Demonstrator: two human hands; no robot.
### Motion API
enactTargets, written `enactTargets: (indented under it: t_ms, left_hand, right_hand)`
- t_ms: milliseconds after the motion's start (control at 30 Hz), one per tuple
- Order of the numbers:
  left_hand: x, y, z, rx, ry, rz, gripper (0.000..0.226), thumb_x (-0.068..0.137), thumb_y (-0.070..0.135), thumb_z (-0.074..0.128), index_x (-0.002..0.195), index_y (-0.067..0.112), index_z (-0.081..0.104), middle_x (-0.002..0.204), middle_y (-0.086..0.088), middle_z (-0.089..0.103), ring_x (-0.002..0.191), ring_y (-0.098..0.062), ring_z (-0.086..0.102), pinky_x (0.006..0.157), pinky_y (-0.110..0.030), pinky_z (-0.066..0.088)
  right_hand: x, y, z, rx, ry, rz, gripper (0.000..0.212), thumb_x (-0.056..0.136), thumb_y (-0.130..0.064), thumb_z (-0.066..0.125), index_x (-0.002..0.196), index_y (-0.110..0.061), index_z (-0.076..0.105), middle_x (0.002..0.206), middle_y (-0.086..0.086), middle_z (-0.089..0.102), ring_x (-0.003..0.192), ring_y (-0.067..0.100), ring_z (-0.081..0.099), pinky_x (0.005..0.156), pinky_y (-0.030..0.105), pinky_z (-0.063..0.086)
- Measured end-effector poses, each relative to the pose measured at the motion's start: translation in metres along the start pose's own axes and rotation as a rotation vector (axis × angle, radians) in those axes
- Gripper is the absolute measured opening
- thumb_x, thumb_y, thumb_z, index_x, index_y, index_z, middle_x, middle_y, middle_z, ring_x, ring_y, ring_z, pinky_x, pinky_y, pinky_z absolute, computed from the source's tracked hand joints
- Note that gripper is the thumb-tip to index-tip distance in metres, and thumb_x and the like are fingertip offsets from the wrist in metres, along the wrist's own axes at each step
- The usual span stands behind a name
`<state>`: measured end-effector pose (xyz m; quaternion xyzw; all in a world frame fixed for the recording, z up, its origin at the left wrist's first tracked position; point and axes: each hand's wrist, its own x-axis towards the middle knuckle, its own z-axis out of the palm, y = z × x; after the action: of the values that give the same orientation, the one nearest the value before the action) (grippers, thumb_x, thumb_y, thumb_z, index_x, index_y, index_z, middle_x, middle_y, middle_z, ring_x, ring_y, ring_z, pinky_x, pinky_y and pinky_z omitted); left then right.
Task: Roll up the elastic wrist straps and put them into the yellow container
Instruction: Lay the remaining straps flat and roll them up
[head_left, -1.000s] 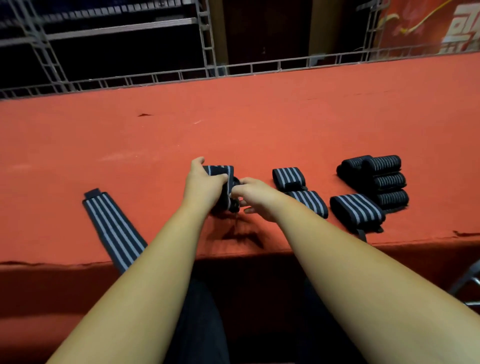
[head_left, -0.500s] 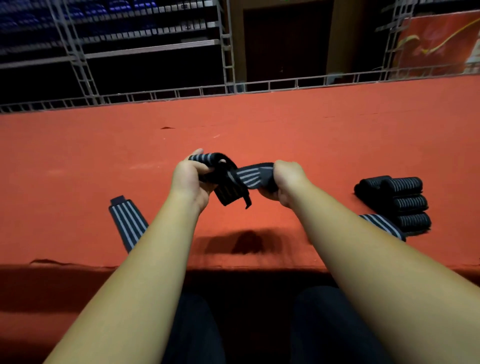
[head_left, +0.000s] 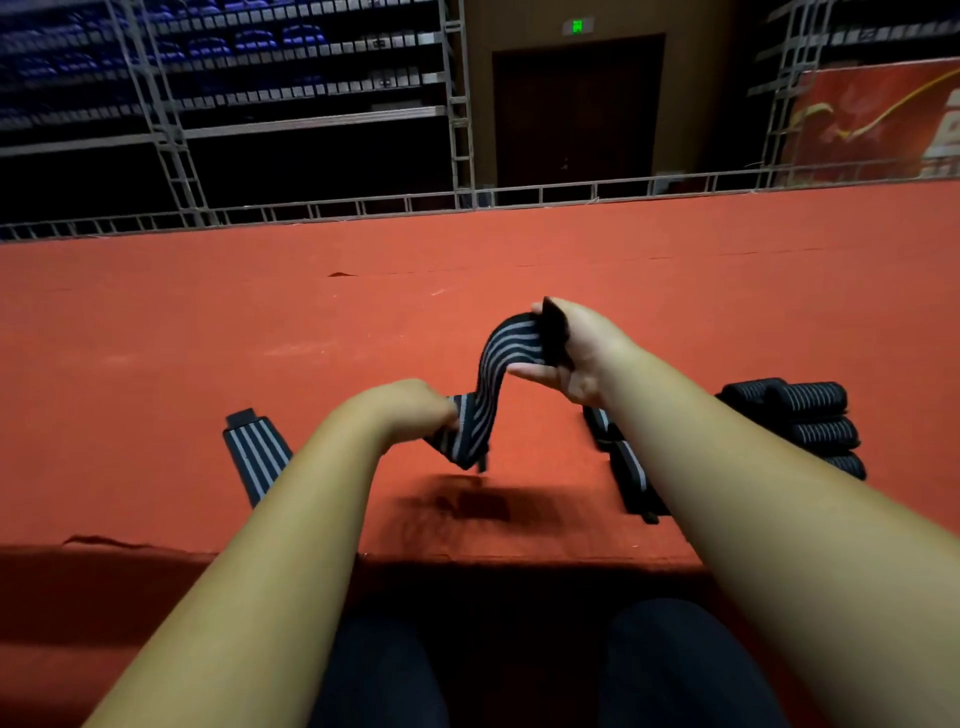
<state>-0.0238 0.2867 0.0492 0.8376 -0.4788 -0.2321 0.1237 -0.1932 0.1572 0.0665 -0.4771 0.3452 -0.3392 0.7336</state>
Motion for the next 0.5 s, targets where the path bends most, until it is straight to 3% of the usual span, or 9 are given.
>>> enactTargets:
  t_ms: [67, 133, 200, 267, 367, 500]
  left_hand:
    - [-0.009, 0.021, -0.01, 0.003, 0.107, -0.017, 0.039, 0.106, 0.037, 0.059, 0.125, 0.003, 0.065, 0.124, -0.013, 0.061, 0.104, -0.032, 0.053, 0.08, -0.035, 0.04]
    - [-0.006, 0.032, -0.02, -0.09, 0.237, 0.041, 0.06, 0.102, 0.046, 0.065, 0.145, 0.005, 0.055, 0.143, -0.013, 0.059, 0.122, -0.035, 0.057, 0.094, -0.036, 0.044]
    - [0.0, 0.037, -0.024, -0.28, 0.298, 0.241, 0.078, 0.097, 0.046, 0.074, 0.162, 0.017, 0.041, 0.163, -0.007, 0.049, 0.142, -0.028, 0.053, 0.107, -0.038, 0.045]
    - [0.005, 0.042, -0.024, -0.34, 0.283, 0.424, 0.087, 0.095, 0.04, 0.08, 0.167, 0.027, 0.033, 0.167, 0.002, 0.045, 0.143, -0.019, 0.054, 0.11, -0.036, 0.046]
    - [0.013, 0.05, -0.024, -0.267, 0.345, 0.49, 0.081, 0.091, 0.037, 0.086, 0.16, 0.027, 0.046, 0.142, 0.002, 0.061, 0.119, -0.017, 0.066, 0.093, -0.031, 0.052]
    - [0.021, 0.056, -0.031, -0.215, 0.47, 0.434, 0.033, 0.083, 0.037, 0.091, 0.105, 0.018, 0.076, 0.093, -0.004, 0.076, 0.087, -0.023, 0.071, 0.075, -0.04, 0.054]
  right_hand:
    - [0.0, 0.0, 0.004, 0.005, -0.017, -0.003, 0.026, 0.108, -0.031, 0.06, 0.102, -0.007, 0.068, 0.075, 0.012, 0.077, 0.067, 0.024, 0.078, 0.057, 0.036, 0.067]
    - [-0.001, -0.002, 0.006, 0.013, -0.039, -0.003, 0.027, 0.109, -0.033, 0.059, 0.102, -0.008, 0.068, 0.078, 0.014, 0.078, 0.068, 0.025, 0.078, 0.06, 0.037, 0.068]
    - [-0.003, -0.004, 0.008, -0.003, -0.079, -0.006, 0.033, 0.112, -0.036, 0.055, 0.107, -0.007, 0.07, 0.086, 0.015, 0.079, 0.075, 0.026, 0.079, 0.066, 0.038, 0.069]
    - [-0.005, -0.005, 0.01, -0.017, -0.109, -0.022, 0.04, 0.114, -0.039, 0.049, 0.112, -0.005, 0.072, 0.1, 0.015, 0.08, 0.078, 0.024, 0.081, 0.066, 0.038, 0.069]
    - [-0.01, -0.009, 0.014, 0.014, -0.141, 0.01, 0.056, 0.114, -0.048, 0.045, 0.119, -0.001, 0.075, 0.107, 0.018, 0.081, 0.079, 0.028, 0.082, 0.061, 0.04, 0.068]
    - [-0.013, -0.013, 0.014, 0.057, -0.146, 0.081, 0.066, 0.11, -0.053, 0.049, 0.127, 0.008, 0.067, 0.093, 0.022, 0.079, 0.079, 0.035, 0.081, 0.061, 0.042, 0.068]
